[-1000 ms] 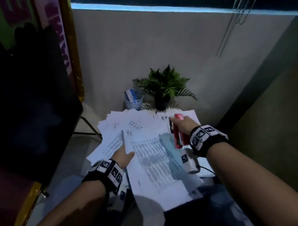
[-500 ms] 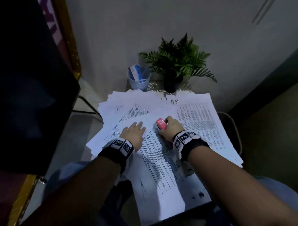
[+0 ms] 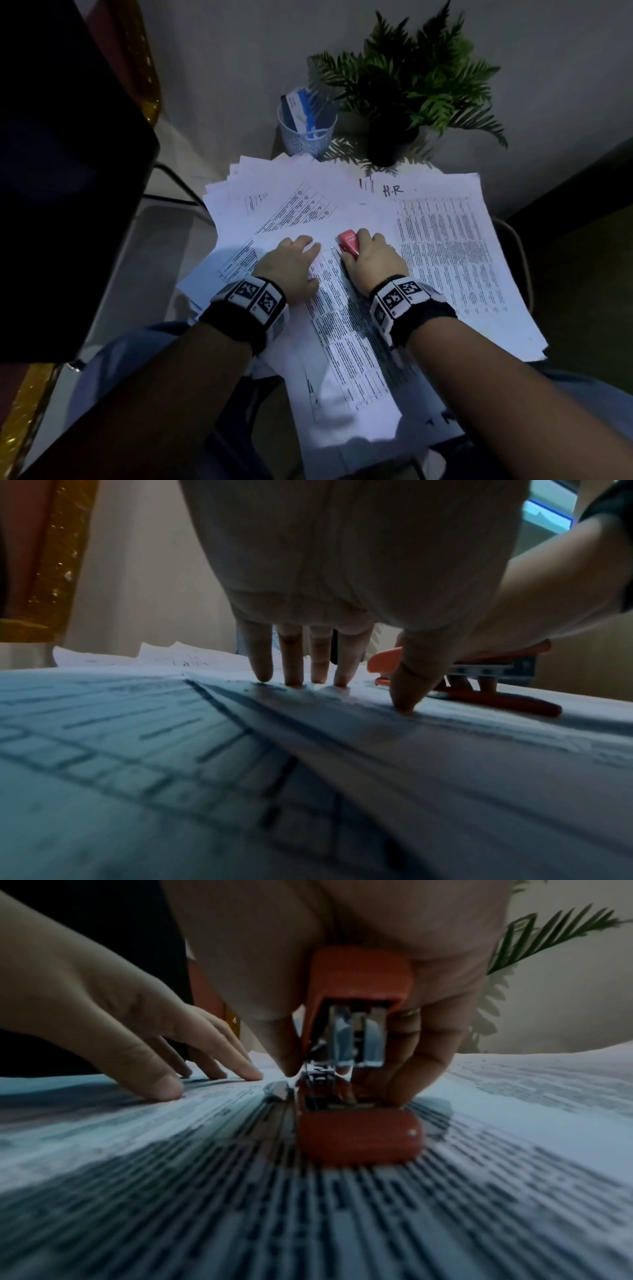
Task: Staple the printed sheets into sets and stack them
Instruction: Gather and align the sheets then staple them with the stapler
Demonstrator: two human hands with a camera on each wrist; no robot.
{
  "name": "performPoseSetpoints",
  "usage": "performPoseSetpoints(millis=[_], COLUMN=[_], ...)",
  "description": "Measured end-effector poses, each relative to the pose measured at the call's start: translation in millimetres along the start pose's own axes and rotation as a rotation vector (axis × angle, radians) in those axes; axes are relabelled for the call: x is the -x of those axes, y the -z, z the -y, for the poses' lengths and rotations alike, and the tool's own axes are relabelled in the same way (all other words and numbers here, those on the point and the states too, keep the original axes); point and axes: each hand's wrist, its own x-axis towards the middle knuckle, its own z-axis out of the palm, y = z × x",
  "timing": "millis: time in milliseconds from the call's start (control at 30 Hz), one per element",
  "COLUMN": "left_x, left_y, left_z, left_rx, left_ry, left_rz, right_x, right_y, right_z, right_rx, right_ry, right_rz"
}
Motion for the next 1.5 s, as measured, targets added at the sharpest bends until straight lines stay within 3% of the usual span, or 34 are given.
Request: performPoseSetpoints(millis=[667, 1367, 1500], left_x=[3, 4, 3], left_y=[1, 7, 8], left_z=[8, 2, 2], left_rx=[0.04, -0.021, -0.029], left_ry=[-0.03, -0.019, -0.026], left_rz=[0.01, 0.05, 0.05], right_x=[-14, -27, -27], right_y=[-10, 2, 7], right_z=[19, 10, 8], right_rx=[0.021, -0.038, -0.151], right_ry=[0.068, 0.11, 0.057], right_rz=[-0.027, 0.073, 0.089])
